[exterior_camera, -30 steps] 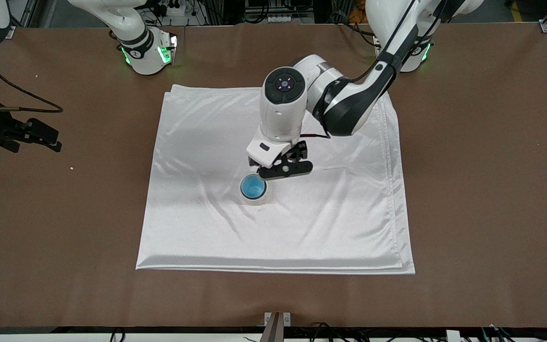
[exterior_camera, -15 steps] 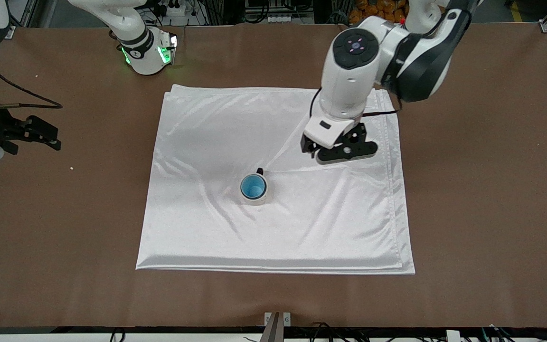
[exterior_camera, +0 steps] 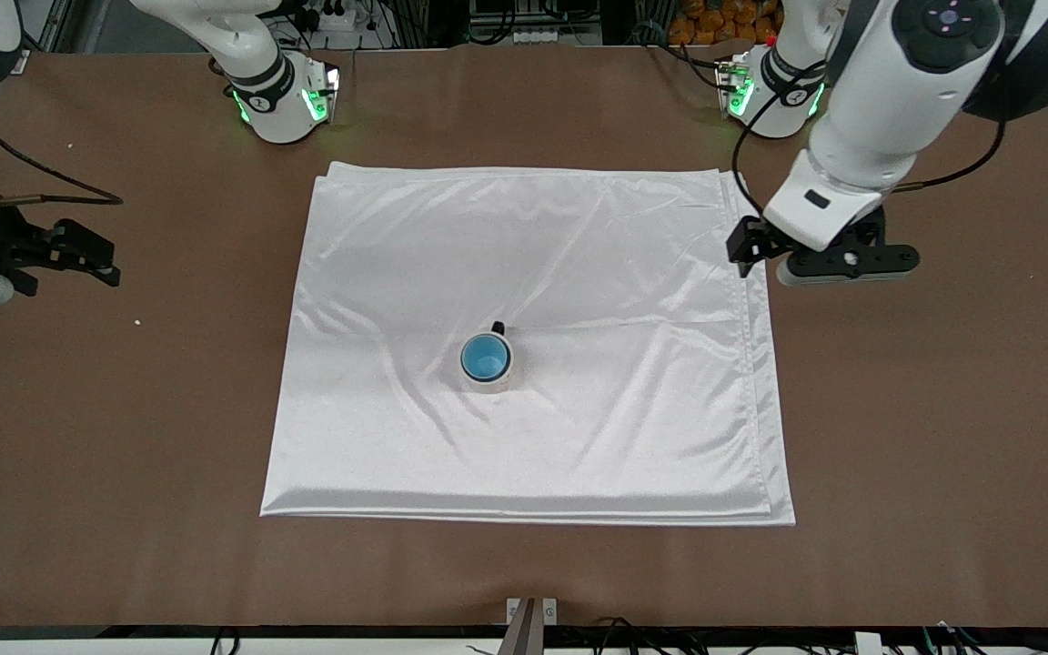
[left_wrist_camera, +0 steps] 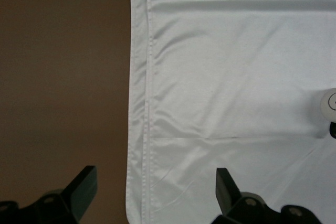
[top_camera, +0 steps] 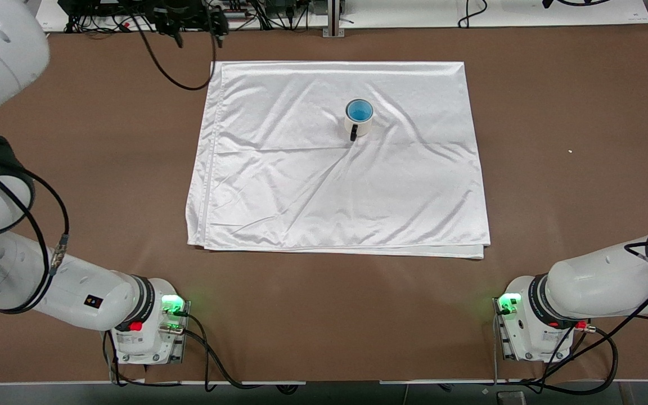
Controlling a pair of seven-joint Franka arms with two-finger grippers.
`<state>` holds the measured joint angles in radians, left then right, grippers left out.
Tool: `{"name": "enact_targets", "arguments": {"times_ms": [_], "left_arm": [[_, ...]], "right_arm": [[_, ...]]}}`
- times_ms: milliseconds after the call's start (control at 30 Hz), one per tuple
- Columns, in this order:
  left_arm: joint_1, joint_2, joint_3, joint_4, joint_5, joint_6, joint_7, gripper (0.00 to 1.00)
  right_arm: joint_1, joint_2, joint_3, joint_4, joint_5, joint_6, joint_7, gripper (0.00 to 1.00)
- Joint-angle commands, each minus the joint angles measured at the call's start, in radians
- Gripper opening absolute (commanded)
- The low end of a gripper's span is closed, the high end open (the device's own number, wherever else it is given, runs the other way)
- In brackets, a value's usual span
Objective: Place blue cup into white mug on cloth
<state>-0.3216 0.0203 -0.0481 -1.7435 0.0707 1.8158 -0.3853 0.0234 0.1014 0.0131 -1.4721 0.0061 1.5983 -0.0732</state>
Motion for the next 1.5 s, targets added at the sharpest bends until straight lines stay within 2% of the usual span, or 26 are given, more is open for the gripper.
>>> {"name": "enact_targets", "arguments": {"times_ms": [0, 133, 300, 467, 667, 800, 1000, 1467], "left_arm": [[0.085, -0.056, -0.009, -0.028, -0.048, -0.016, 0.134, 1.00], [0.107, -0.065, -0.006, -0.016, -0.052, -0.022, 0.190, 1.00], [0.138, -0.046, -0.004, 0.079, -0.078, -0.095, 0.203, 1.00], [0.165, -0.030, -0.003, 0.134, -0.097, -0.118, 0.232, 1.00], [0.167, -0.020, -0.003, 0.173, -0.108, -0.125, 0.230, 1.00], [0.167, -0.004, -0.003, 0.211, -0.109, -0.187, 0.230, 1.00], [0.168, 0.029, -0.001, 0.234, -0.129, -0.193, 0.232, 1.00], [0.168, 0.033, -0.001, 0.237, -0.115, -0.193, 0.261, 1.00]], "right_arm": [[-0.017, -0.022, 0.014, -0.008, -0.003, 0.003, -0.016, 1.00], [-0.016, -0.022, 0.014, -0.004, -0.006, 0.002, -0.013, 1.00], [-0.017, -0.022, 0.014, -0.004, -0.006, 0.003, -0.013, 1.00], [-0.017, -0.023, 0.014, -0.004, -0.020, 0.003, -0.016, 1.00], [-0.017, -0.028, 0.016, -0.010, -0.023, -0.001, -0.071, 1.00], [-0.017, -0.028, 0.016, -0.010, -0.021, -0.005, -0.082, 1.00], [-0.017, -0.028, 0.016, -0.010, -0.018, -0.038, -0.076, 1.00], [-0.019, -0.032, 0.031, -0.010, -0.014, -0.086, -0.022, 1.00]]}}
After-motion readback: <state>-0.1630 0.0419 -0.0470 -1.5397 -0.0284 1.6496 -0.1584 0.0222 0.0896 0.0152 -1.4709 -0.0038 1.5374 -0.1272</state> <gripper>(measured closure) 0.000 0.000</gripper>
